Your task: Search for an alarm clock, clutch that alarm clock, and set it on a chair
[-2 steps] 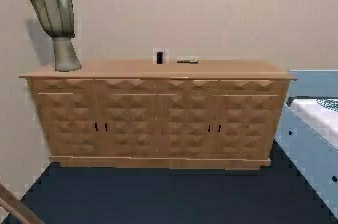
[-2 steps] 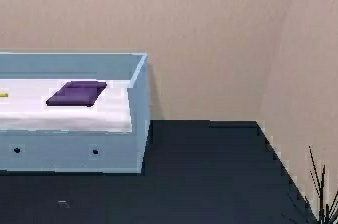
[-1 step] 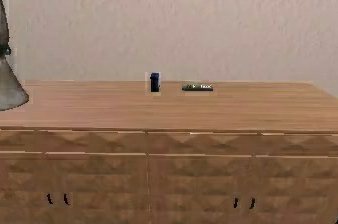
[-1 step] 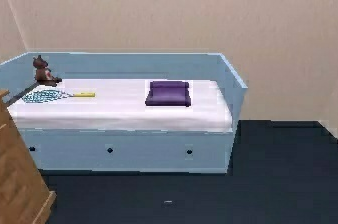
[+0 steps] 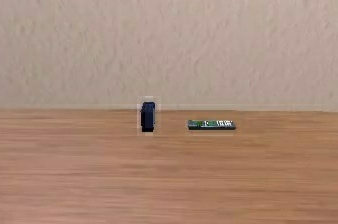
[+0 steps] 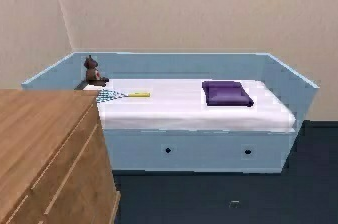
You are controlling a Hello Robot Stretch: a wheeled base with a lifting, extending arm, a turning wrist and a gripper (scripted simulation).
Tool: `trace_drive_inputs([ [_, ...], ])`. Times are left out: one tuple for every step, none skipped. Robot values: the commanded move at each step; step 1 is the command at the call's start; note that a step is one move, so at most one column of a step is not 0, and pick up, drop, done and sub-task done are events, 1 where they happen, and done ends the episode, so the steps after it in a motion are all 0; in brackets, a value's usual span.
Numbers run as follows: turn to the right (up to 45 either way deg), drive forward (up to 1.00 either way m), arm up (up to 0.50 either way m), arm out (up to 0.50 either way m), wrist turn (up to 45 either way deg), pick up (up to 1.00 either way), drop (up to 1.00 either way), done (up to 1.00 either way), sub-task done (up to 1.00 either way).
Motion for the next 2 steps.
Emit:
trace_drive_inputs([
  [-45.0,0.0,0.0,0.0,0.0,0.0,0.0,0.0,0.0],
  [-45.0,0.0,0.0,0.0,0.0,0.0,0.0,0.0,0.0],
])
